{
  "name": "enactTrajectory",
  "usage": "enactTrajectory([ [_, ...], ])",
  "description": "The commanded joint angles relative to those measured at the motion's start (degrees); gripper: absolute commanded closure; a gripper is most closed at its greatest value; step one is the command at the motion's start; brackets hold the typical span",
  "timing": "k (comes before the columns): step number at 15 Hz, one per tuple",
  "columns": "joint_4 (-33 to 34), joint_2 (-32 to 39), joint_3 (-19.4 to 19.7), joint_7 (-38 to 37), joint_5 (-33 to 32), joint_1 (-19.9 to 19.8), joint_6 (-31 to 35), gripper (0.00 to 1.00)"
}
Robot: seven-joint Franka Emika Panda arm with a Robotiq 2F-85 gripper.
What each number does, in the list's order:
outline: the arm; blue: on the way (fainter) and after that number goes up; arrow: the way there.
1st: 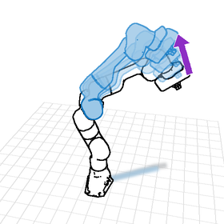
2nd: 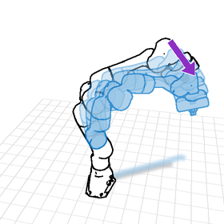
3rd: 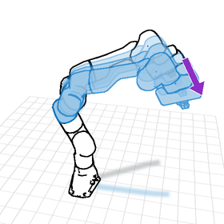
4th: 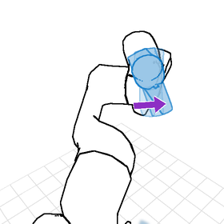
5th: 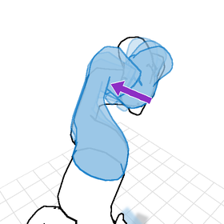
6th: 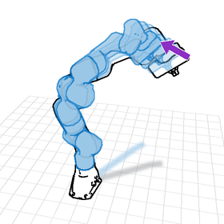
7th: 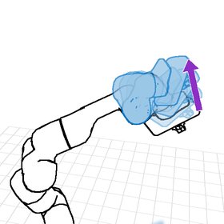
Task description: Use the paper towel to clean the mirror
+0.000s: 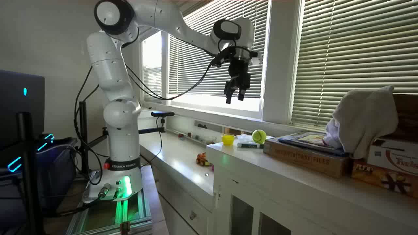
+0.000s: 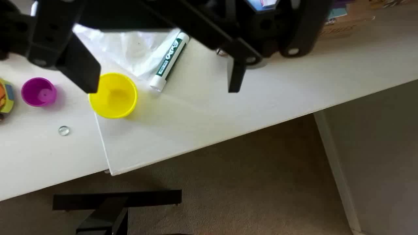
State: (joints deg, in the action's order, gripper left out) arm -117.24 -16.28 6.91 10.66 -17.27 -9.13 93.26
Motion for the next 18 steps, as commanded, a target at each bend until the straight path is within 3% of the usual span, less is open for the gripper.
enactTrajectory([
  [1,0.2,0.1,0.7,-0.1,-0.1,0.8,-0.2,0.0],
  [14,0.2,0.1,0.7,-0.1,-0.1,0.8,-0.2,0.0],
  [18,0.8,2.9,0.4,-9.9,8.8,1.1,1.0,0.0],
])
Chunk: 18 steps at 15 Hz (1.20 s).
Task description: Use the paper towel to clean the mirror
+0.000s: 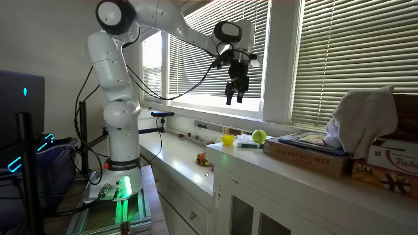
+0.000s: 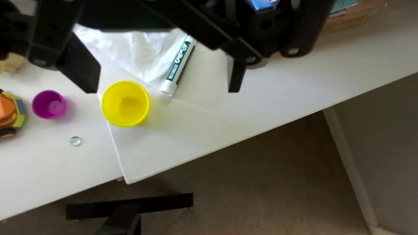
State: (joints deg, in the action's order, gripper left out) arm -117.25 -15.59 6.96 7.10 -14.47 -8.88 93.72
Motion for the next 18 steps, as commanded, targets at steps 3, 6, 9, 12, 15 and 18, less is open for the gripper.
enactTrajectory([
  [3,0.2,3.6,-0.3,-14.1,11.7,1.1,4.8,0.0],
  [6,-1.0,4.7,-1.4,-22.2,13.1,1.2,10.7,0.0],
  [9,-2.5,5.4,-2.5,-30.6,12.6,1.2,15.3,0.0],
  [12,-3.7,5.9,-3.4,-37.4,12.8,1.3,17.2,0.0],
  [15,-5.2,6.2,-3.8,-41.3,12.9,1.4,19.3,0.0],
  [18,-8.1,6.1,-3.4,-39.1,14.8,1.7,24.4,0.0],
])
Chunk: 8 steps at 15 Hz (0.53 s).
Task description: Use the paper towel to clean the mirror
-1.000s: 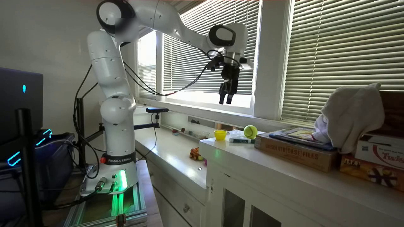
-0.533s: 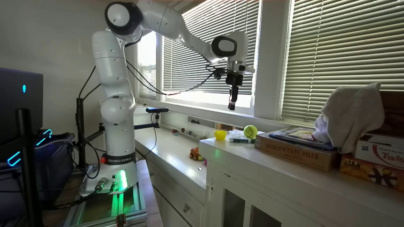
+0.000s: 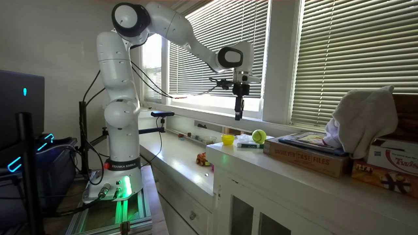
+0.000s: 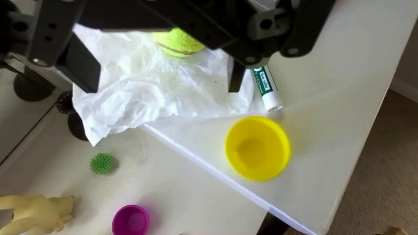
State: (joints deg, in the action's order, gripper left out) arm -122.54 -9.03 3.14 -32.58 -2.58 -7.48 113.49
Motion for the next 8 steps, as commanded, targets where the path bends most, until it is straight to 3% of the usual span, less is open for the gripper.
enactTrajectory([
  [1,-3.9,-0.6,0.6,2.1,3.6,0.4,6.8,0.0],
  [5,-7.0,-0.5,1.0,9.8,7.5,0.9,13.2,0.0],
  [8,-8.5,-0.3,1.7,17.7,11.6,1.3,14.2,0.0],
])
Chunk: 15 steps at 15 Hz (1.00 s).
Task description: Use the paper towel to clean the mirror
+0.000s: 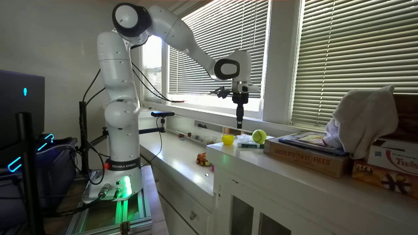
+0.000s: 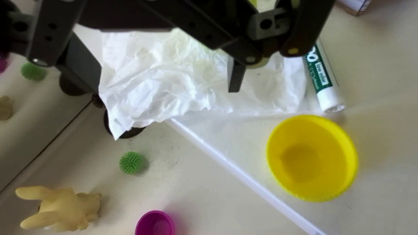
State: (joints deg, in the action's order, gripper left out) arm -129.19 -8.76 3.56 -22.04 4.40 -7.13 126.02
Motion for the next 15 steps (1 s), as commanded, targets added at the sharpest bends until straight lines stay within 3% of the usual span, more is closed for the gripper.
enactTrajectory([
  [1,-1.9,-0.4,1.6,9.0,5.7,0.9,1.2,0.0],
  [10,-1.1,-0.2,3.4,11.6,2.8,-0.7,-1.5,0.0],
  [15,-0.9,0.3,4.0,19.6,3.5,0.0,-2.9,0.0],
])
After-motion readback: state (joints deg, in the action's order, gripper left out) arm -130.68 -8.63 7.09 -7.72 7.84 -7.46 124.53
